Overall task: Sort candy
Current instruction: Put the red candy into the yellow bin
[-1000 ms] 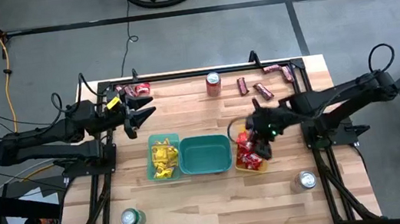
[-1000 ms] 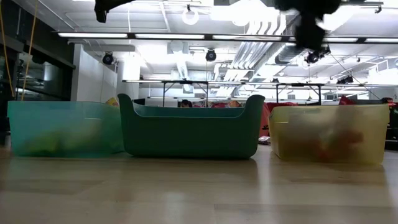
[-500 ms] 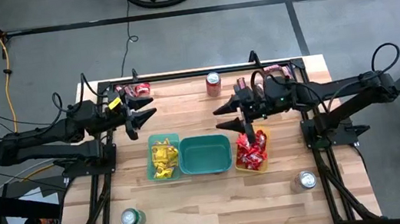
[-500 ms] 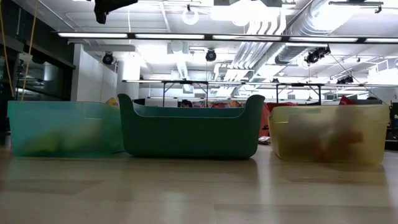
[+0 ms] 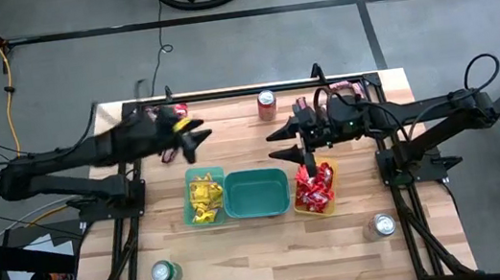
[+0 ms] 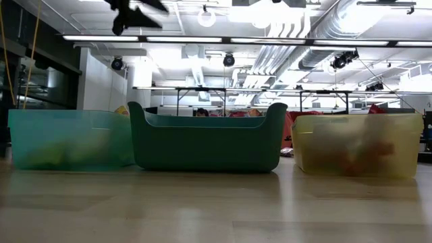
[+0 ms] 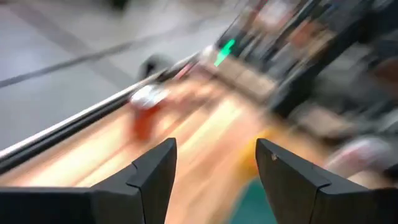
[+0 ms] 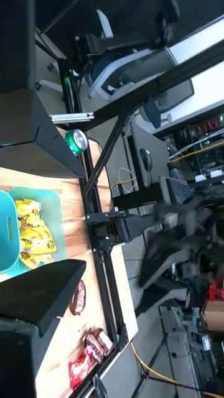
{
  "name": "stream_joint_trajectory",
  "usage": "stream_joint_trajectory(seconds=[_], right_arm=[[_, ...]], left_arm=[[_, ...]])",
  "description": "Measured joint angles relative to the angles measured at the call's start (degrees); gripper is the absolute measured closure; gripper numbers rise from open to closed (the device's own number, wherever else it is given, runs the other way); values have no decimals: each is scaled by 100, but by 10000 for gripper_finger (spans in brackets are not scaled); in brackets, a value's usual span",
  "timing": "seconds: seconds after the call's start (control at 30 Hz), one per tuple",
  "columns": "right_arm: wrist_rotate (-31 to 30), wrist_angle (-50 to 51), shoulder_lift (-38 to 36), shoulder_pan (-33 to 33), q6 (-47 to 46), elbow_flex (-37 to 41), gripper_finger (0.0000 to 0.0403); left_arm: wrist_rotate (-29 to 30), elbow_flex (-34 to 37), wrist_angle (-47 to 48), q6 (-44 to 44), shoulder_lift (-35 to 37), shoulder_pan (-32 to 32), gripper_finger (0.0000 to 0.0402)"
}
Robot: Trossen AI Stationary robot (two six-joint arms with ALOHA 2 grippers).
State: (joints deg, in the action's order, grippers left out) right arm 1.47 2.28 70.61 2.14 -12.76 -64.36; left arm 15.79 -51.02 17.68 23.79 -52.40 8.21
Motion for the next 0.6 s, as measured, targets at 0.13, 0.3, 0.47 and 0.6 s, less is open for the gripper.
stream_joint_trajectory(seconds=[0.13,0.3,0.47,0.6], right_arm=[[-6,-1,0,-69,-26,0,182],[-16,2,0,-102,-38,2,182],[-15,23,0,-102,-335,2,182],[-14,160,0,-101,-512,3,182]], left_arm=[[216,-1330,2276,-616,-1275,948,199],[97,-1974,3236,-1401,-2716,2470,199],[-197,-1972,3290,-1345,-3912,3598,199],[-204,-1972,3333,-1254,-4575,4020,200]])
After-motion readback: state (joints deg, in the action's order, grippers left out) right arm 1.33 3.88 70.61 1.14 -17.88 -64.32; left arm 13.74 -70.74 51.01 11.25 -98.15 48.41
